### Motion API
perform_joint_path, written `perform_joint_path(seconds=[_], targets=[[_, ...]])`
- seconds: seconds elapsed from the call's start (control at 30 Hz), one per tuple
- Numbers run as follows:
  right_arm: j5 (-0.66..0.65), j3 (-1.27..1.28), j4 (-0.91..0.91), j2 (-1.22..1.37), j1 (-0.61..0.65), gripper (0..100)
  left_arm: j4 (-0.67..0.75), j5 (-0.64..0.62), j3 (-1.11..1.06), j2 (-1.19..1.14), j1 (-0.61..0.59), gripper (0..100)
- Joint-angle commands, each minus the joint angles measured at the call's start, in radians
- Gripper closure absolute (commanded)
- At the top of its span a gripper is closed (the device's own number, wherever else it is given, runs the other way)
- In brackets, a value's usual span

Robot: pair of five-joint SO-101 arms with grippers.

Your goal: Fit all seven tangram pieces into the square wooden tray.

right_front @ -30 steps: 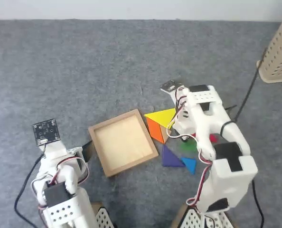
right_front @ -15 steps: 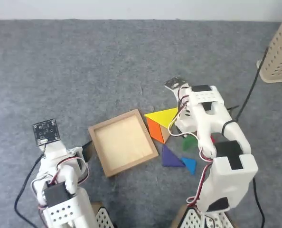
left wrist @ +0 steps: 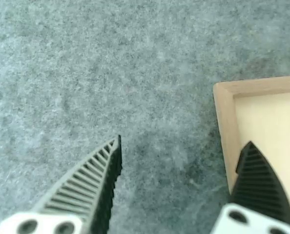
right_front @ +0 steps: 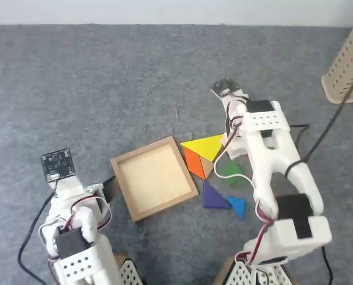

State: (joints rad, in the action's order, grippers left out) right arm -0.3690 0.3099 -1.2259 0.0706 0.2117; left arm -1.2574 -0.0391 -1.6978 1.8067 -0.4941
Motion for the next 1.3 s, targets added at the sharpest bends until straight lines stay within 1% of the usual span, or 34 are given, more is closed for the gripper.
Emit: perform_joint_path(seconds=[0.0,0.1,0.17,0.23,0.37,0.43,0.53,0.7,0.87,1.27], targets=[[0.009,-0.043,-0.028,-0.127,0.122,82.3,-0.008,0.002,0.013,0.014,-0.005,65],[0.009,-0.046,-0.05,-0.15,0.199,82.0,-0.008,0.002,0.013,0.014,-0.005,65],[0.008,-0.048,-0.067,-0.168,0.197,81.8,-0.008,0.002,0.013,0.014,-0.005,65],[0.0,-0.048,-0.085,-0.182,0.148,81.2,-0.008,0.002,0.013,0.014,-0.005,65],[0.011,-0.048,-0.081,-0.154,0.03,71.0,-0.008,0.002,0.013,0.014,-0.005,65],[0.072,-0.048,-0.07,-0.107,0.008,67.9,-0.008,0.002,0.013,0.014,-0.005,65],[0.164,-0.055,-0.015,-0.018,0.002,67.6,-0.008,0.002,0.013,0.014,-0.005,65],[0.215,-0.147,-0.025,0.113,-0.015,67.3,-0.008,0.002,0.013,0.014,-0.005,65],[0.212,-0.212,-0.022,0.193,-0.07,63.8,-0.008,0.002,0.013,0.014,-0.005,65],[0.224,-0.293,-0.018,0.334,-0.067,63.6,-0.008,0.002,0.013,0.014,-0.005,65]])
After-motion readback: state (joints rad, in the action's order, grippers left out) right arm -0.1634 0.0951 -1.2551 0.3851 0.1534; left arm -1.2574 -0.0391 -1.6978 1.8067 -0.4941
